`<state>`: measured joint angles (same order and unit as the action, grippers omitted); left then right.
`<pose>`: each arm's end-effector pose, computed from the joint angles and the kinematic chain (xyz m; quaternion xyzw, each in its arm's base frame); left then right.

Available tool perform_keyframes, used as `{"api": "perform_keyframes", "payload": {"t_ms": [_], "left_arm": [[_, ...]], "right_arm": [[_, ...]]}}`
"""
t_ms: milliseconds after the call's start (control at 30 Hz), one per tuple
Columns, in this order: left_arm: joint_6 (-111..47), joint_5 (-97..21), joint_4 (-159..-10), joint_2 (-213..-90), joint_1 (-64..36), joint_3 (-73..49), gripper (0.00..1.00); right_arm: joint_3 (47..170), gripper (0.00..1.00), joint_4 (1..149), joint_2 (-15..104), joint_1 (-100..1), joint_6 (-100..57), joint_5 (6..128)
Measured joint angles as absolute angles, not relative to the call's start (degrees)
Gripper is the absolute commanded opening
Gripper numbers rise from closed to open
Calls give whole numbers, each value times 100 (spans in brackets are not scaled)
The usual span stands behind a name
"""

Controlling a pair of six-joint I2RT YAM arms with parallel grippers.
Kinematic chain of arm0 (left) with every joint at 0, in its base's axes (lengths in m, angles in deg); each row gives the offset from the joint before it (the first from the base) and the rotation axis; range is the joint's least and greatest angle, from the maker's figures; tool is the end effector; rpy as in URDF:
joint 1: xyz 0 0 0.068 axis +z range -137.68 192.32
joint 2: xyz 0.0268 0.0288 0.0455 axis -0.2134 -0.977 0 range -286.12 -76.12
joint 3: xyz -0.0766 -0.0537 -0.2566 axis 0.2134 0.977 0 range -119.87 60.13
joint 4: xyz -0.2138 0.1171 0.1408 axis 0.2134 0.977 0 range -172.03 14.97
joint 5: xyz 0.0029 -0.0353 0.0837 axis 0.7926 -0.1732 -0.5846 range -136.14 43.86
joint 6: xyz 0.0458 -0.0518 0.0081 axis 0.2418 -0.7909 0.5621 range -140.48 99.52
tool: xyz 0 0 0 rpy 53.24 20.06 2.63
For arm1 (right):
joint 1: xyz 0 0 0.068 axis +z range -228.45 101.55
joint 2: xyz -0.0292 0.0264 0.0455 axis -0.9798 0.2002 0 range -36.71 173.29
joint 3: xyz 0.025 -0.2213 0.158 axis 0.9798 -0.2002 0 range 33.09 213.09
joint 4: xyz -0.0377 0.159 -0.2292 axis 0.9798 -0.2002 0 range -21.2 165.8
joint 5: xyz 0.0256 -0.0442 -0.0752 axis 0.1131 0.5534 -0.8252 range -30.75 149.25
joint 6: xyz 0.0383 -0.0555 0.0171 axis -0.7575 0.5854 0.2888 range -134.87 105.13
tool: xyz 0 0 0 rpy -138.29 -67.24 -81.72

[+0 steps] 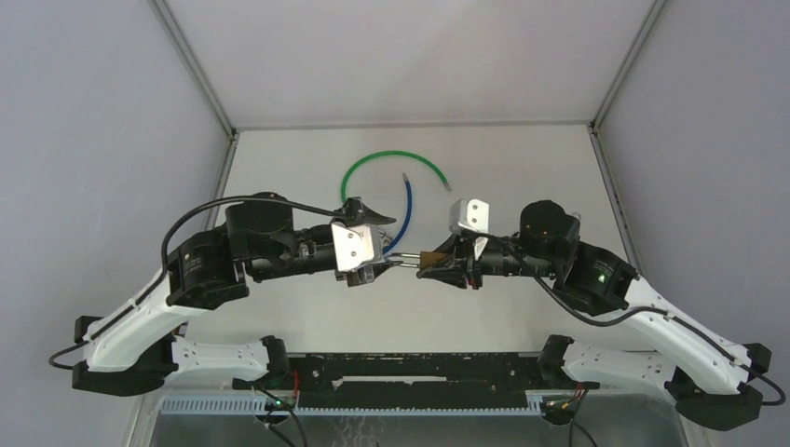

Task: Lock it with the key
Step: Lock the lock.

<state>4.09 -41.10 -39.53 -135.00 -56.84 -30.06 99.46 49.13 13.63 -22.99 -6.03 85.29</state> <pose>0.0691 -0.1958 0.5041 0.5824 0.5074 -0.2721 0.5739 0.1006 0.1899 0.4251 -0.5208 0.5583 0.4054 0.5027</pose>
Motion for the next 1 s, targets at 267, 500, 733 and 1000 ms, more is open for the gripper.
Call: {"api": "perform_keyframes", "payload": {"t_ms": [267,500,733,1000], "left_arm": [[372,-3874,-3715,-13598,-5715,-2875,65],[241,-3612,-3614,-13679,-5717,-2761,56],[147,-3501,-3608,-13775,-5719,-2595,2],[88,-3424,-3621,-13784,-5719,-2595,0]], "right_arm": [[9975,0,4473,1396,-1954,-240,8322],[10023,0,4467,1324,-1908,-144,8306],[10023,0,4469,1274,-1899,-122,8330],[10023,28,4451,1254,-1886,-100,8374]]}}
